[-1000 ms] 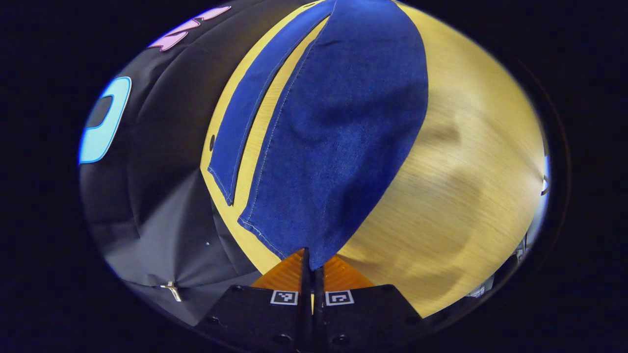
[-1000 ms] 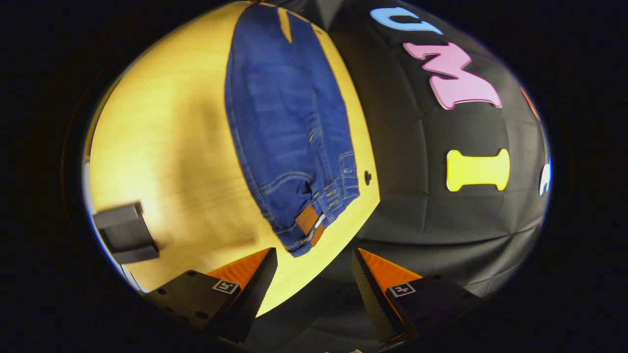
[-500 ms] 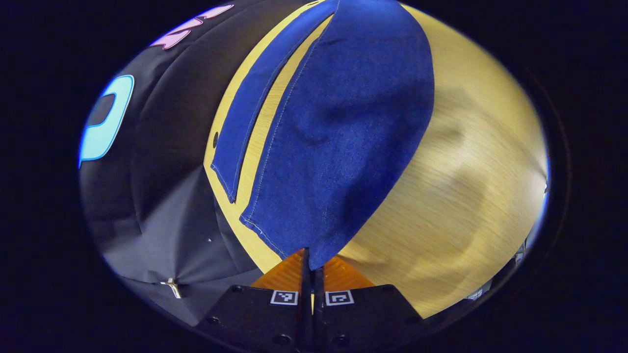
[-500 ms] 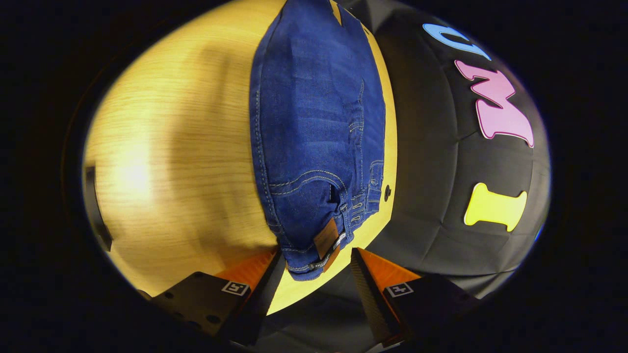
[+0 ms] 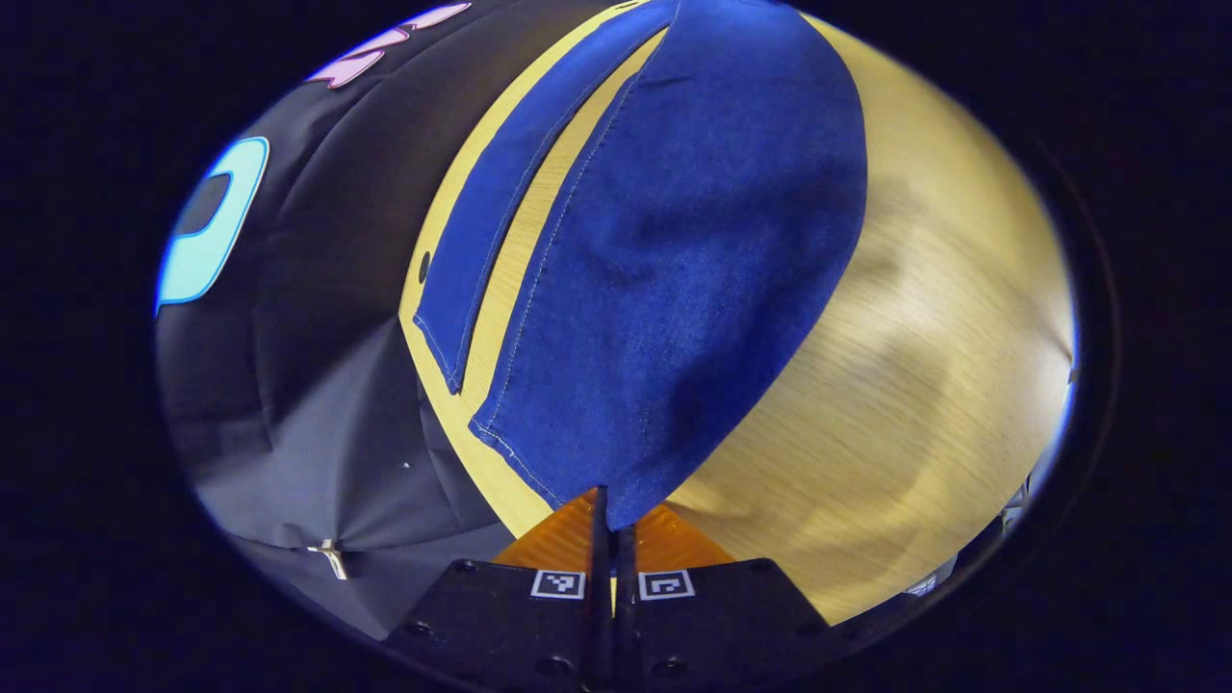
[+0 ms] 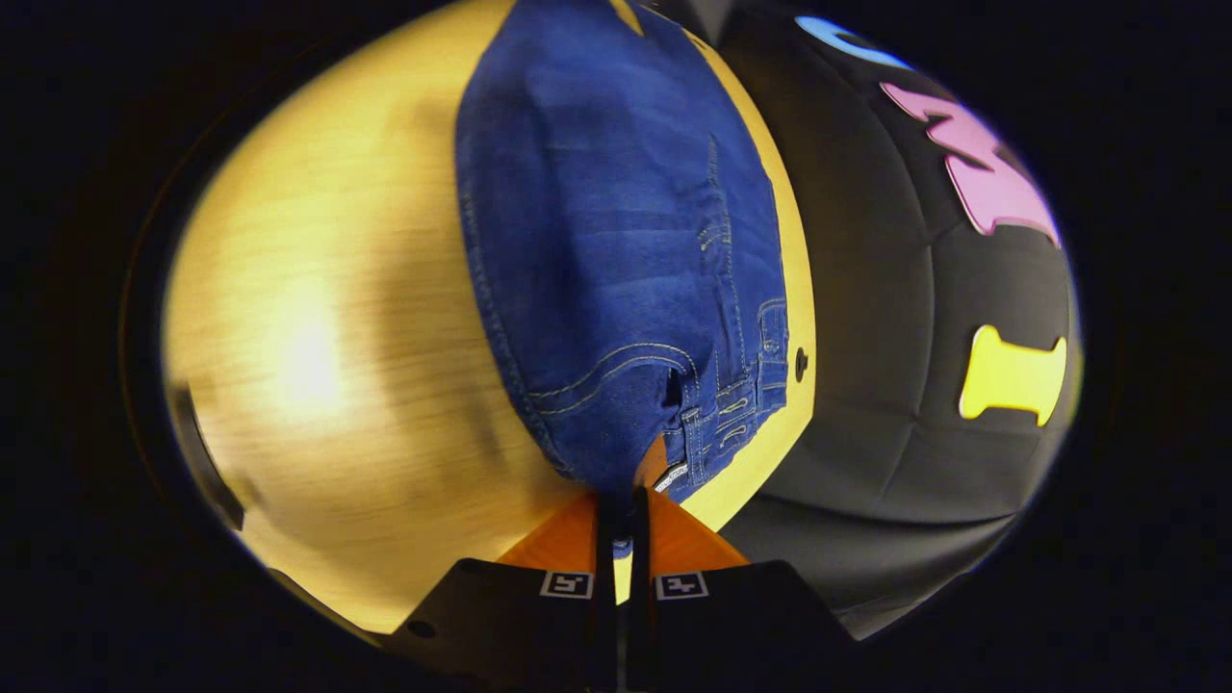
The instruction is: Grasp the waist and the cuffs of the jeans and fold them to make the two legs overlap; first hold the waist and fold one-third of the jeans toward the cuffs, then hold the cuffs and fold the remaining one-third in the same direction to finish folding.
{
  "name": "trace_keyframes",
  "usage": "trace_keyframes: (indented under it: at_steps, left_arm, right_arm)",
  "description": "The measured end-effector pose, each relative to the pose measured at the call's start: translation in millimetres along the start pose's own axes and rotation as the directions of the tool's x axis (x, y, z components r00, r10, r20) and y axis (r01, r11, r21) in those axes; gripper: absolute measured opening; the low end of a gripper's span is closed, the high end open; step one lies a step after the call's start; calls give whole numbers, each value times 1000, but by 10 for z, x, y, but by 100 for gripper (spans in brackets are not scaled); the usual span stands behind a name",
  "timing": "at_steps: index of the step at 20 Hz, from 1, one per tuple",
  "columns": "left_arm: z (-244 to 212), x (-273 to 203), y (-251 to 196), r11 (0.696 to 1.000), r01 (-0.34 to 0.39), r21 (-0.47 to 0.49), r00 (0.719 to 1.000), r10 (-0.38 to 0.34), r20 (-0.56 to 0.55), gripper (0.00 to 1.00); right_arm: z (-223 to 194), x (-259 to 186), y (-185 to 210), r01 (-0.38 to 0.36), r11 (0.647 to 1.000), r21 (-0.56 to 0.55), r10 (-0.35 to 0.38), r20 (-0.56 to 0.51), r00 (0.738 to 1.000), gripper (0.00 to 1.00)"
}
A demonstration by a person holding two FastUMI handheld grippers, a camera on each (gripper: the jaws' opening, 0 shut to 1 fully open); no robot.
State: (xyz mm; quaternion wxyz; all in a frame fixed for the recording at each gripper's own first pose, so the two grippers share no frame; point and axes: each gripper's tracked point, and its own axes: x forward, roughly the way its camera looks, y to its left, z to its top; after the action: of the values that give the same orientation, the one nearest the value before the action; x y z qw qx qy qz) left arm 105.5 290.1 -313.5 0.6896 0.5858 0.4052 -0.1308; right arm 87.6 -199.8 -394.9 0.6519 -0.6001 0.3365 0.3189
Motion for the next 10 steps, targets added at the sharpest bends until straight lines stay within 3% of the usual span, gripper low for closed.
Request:
trace_keyframes:
  at_steps: [4,7,10]
  left_arm:
    - [50,-80,-149,988,146,-41,989,-146,8,6]
    - [168,-240,-135,973,219,-68,975,-215,61,6]
    - [397,-521,73,961,265,-80,959,-253,128,6]
  right_arm:
    - [61,-174,-181,24,998,-52,-23,28,999,8]
    - [102,-370,-458,48,999,6,-49,41,998,8]
    - [271,-514,-974,94,994,58,-98,65,993,8]
